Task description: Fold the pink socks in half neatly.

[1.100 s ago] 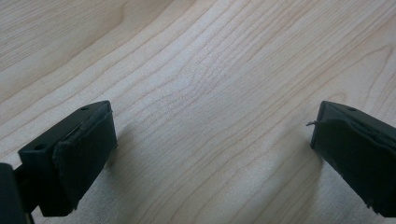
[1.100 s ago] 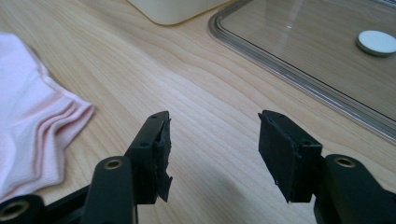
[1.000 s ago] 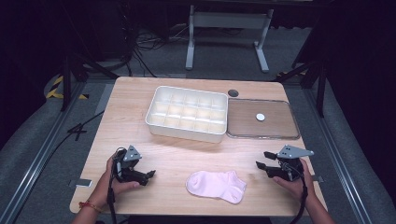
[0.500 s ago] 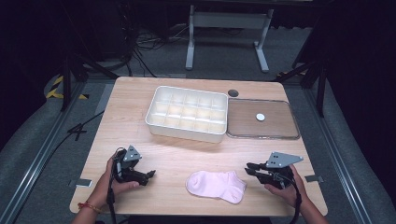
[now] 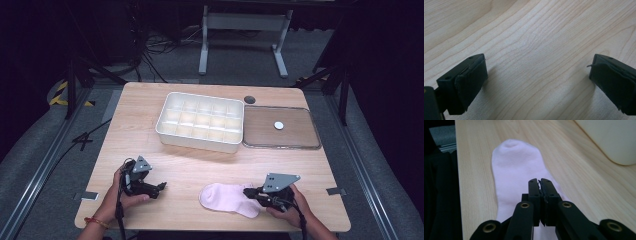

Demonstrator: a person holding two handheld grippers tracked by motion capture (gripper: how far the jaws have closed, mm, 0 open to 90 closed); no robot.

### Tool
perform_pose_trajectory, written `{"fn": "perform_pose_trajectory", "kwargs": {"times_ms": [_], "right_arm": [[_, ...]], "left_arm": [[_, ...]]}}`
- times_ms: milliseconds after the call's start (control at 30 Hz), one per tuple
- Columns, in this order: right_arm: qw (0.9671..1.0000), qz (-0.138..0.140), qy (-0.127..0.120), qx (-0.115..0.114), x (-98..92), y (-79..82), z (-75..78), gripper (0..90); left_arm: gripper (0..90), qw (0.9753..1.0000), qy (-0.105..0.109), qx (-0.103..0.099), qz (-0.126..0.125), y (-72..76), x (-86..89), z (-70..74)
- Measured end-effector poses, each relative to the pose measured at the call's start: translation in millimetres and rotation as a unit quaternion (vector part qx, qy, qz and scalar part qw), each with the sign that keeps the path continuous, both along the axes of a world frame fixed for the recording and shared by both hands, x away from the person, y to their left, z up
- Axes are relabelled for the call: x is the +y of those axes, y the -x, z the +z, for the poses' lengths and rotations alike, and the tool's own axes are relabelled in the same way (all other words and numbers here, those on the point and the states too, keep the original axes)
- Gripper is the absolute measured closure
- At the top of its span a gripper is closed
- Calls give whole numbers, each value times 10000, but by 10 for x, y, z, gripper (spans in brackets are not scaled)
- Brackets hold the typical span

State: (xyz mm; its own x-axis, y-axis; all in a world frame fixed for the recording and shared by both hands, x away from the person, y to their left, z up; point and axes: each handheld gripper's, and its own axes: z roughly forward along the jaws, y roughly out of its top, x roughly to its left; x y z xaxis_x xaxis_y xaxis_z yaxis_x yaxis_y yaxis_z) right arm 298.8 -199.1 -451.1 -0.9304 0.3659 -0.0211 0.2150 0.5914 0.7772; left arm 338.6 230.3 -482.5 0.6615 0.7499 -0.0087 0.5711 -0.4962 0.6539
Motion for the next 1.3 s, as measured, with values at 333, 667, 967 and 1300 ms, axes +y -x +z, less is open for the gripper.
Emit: {"fn": "perform_pose_trajectory", "kwargs": {"times_ms": [333,667,967,1300], "right_arm": [[9996,222,143,127,187,10,-103,892],[9989,110,406,224,254,-61,-222,892],[9992,20,365,185,358,-120,-245,897],[9989,-35,449,148,434,-167,-236,897]], "left_arm": [[39,10000,-24,-12,-41,-2,0,11],[187,9999,95,-4,-137,20,-24,45],[262,9941,768,45,-764,109,-498,191],[305,9870,721,205,-1425,173,-1171,194]]}}
